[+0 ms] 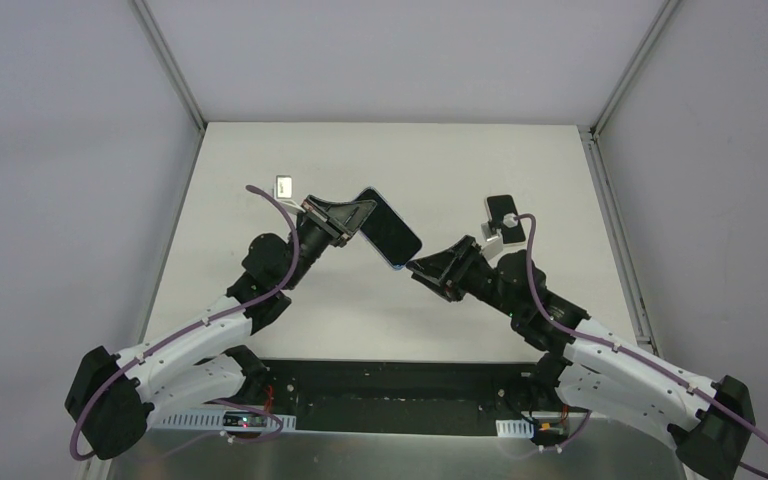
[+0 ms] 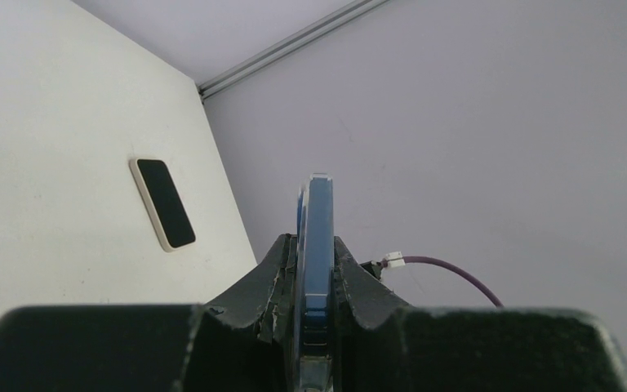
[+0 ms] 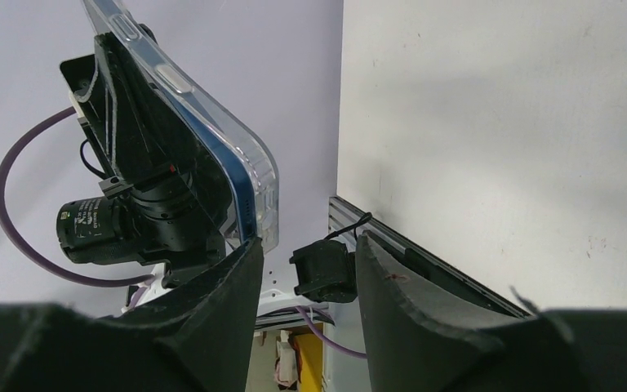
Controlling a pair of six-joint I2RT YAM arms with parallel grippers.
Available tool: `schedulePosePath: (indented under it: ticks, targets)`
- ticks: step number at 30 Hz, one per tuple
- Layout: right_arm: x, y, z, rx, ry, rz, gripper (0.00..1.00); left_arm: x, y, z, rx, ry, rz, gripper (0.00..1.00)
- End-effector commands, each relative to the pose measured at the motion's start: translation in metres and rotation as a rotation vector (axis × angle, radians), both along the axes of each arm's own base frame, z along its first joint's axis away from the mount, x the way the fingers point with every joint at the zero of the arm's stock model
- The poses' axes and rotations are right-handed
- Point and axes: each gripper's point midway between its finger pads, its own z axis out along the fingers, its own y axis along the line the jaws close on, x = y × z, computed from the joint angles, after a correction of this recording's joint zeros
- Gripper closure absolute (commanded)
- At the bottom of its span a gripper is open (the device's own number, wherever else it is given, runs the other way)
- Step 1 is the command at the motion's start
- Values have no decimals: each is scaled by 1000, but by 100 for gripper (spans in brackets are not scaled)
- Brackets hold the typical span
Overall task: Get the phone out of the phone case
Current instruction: Remove the phone case from the phone.
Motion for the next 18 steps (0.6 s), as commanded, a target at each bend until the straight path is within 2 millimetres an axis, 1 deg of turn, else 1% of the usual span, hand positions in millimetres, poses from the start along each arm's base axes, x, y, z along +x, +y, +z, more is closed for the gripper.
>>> schedulePosePath:
  ticks: [1,4,5,8,18]
  targets:
    - [6,2,14,32,-20,-28,53,-17,-2,47,-131,-106,-53,100]
    - [7,3,13,28,-14,-29,54,-20,-4,50,-137,-109,-62,100]
    - [12,1,13,24,-17,-55,54,-21,-5,51,-140,-111,-65,100]
    - [16,1,10,15,-10,-74,55,-24,-7,55,-146,-117,-77,100]
    - [23,-2,3,2,-2,-118,57,-30,-8,59,-160,-123,-93,100]
